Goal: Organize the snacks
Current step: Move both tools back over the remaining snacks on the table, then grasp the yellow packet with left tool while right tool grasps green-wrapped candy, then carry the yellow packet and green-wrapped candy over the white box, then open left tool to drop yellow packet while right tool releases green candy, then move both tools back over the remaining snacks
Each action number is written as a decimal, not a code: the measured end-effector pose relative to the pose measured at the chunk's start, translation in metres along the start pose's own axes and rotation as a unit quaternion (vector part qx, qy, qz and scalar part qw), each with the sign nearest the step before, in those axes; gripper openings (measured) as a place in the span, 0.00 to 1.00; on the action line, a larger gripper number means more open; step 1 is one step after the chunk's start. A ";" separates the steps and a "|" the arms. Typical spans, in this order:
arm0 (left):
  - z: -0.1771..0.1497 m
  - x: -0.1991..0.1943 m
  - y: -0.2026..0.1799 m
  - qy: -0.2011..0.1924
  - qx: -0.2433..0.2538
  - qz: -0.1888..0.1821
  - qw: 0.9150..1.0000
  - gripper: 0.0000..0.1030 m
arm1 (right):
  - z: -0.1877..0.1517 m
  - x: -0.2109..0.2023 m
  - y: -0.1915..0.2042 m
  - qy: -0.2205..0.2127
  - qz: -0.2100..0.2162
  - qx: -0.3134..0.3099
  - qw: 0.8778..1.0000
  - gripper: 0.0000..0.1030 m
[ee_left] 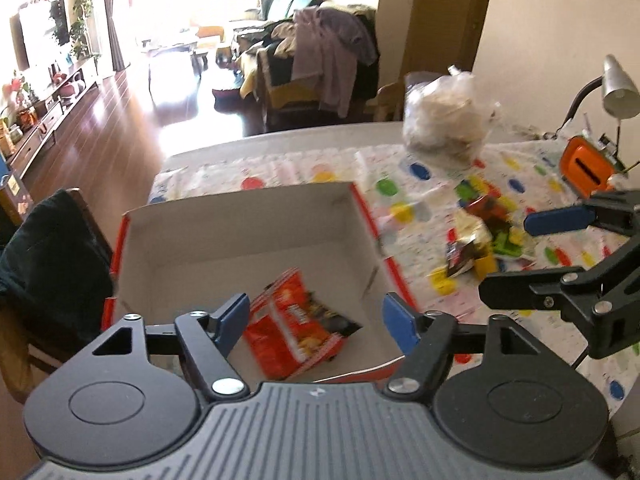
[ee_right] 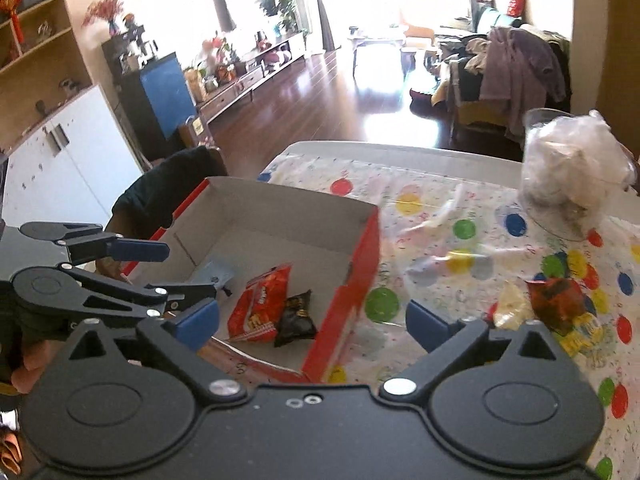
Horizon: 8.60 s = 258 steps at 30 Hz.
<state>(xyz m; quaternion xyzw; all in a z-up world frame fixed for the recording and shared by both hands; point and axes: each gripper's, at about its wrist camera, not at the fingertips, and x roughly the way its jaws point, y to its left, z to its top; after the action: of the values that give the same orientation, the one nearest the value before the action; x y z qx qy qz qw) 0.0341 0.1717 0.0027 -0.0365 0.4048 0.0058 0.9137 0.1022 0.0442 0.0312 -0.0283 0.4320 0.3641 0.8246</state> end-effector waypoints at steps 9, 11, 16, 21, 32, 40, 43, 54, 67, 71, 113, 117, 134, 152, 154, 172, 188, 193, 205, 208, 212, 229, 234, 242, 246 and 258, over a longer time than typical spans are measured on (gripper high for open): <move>0.001 0.001 -0.050 -0.047 0.003 -0.022 0.999 0.83 | -0.031 -0.032 -0.050 -0.014 -0.025 0.028 0.999 1.00; 0.000 0.006 -0.063 -0.048 0.008 -0.030 0.998 0.84 | -0.039 -0.037 -0.064 -0.014 -0.036 0.031 0.999 1.00; -0.003 0.025 -0.098 -0.029 0.012 -0.052 0.998 0.84 | -0.066 -0.046 -0.102 0.002 -0.064 0.031 0.997 1.00; -0.006 0.047 -0.136 -0.008 0.030 -0.066 0.997 0.84 | -0.092 -0.052 -0.140 0.020 -0.086 0.018 0.996 1.00; -0.007 0.101 -0.198 0.030 0.047 -0.069 0.996 0.84 | -0.131 -0.023 -0.210 0.048 -0.085 0.013 0.995 0.85; -0.004 0.137 -0.224 0.053 0.050 -0.051 0.996 0.84 | -0.140 0.014 -0.238 0.074 -0.050 0.020 0.996 0.67; -0.002 0.148 -0.230 0.061 0.053 -0.045 0.996 0.84 | -0.138 0.025 -0.242 0.087 -0.021 0.021 0.996 0.58; 0.009 0.176 -0.233 0.097 0.055 -0.021 0.994 0.84 | -0.129 0.054 -0.239 0.121 -0.013 -0.027 0.992 0.49; 0.042 0.238 -0.220 0.192 -0.064 -0.009 0.979 0.84 | -0.129 0.059 -0.231 0.128 -0.035 -0.095 0.987 0.32; 0.045 0.254 -0.216 0.210 -0.121 0.004 0.970 0.84 | -0.129 0.058 -0.232 0.127 -0.032 -0.091 0.987 0.32; 0.021 0.171 -0.172 0.159 -0.150 -0.057 0.974 0.32 | -0.110 -0.008 -0.206 0.074 -0.041 0.015 0.996 0.31; 0.018 0.146 -0.158 0.147 -0.142 -0.061 0.977 0.32 | -0.101 -0.017 -0.186 0.057 -0.041 0.014 0.997 0.31; 0.018 0.051 -0.080 0.067 -0.114 -0.030 0.991 0.32 | -0.057 -0.016 -0.088 0.013 -0.022 -0.031 0.999 0.32; 0.008 0.020 0.038 0.037 -0.133 0.052 0.989 0.32 | 0.000 0.062 0.003 0.019 0.003 -0.086 0.996 0.32; 0.007 0.024 0.051 0.037 -0.130 0.072 0.988 0.32 | 0.004 0.073 0.009 0.022 0.001 -0.090 0.996 0.32; 0.012 0.092 0.126 0.115 -0.131 0.121 0.977 0.32 | 0.041 0.180 0.045 0.086 -0.007 -0.085 0.993 0.32; 0.013 0.136 0.133 0.203 -0.106 0.118 0.966 0.33 | 0.040 0.217 0.053 0.130 -0.020 -0.105 0.986 0.32; 0.014 0.136 0.132 0.204 -0.110 0.114 0.966 0.34 | 0.040 0.215 0.052 0.136 -0.024 -0.100 0.985 0.33; 0.014 0.122 0.123 0.182 -0.114 0.109 0.971 0.44 | 0.040 0.192 0.045 0.122 -0.014 -0.077 0.989 0.52; 0.016 0.115 0.120 0.170 -0.113 0.104 0.973 0.45 | 0.040 0.182 0.043 0.112 -0.010 -0.070 0.991 0.59; 0.017 0.103 0.113 0.152 -0.112 0.097 0.977 0.50 | 0.041 0.165 0.042 0.095 -0.006 -0.065 0.993 0.66; 0.021 0.042 0.067 0.055 -0.080 0.086 0.992 0.68 | 0.035 0.086 0.020 0.020 0.023 -0.024 0.999 0.88; 0.019 0.024 0.047 0.021 -0.073 0.073 0.994 0.72 | 0.027 0.060 0.010 -0.009 0.035 -0.017 0.999 0.94; 0.012 0.002 0.007 -0.048 -0.056 0.064 0.995 0.80 | 0.007 0.017 -0.014 -0.057 0.035 -0.016 0.998 1.00; 0.010 0.003 -0.018 -0.055 -0.040 0.043 0.997 0.82 | -0.005 0.002 -0.030 -0.062 0.035 -0.008 0.997 1.00; 0.009 0.039 -0.095 -0.028 -0.003 -0.009 1.000 0.83 | -0.053 -0.024 -0.108 -0.043 0.005 0.031 0.999 1.00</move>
<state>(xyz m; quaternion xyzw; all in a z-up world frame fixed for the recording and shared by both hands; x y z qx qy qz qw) 0.0703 0.0765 -0.0142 -0.0425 0.3789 -0.0006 0.9245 0.1240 -0.0684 -0.0133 0.0153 0.4073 0.3555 0.8412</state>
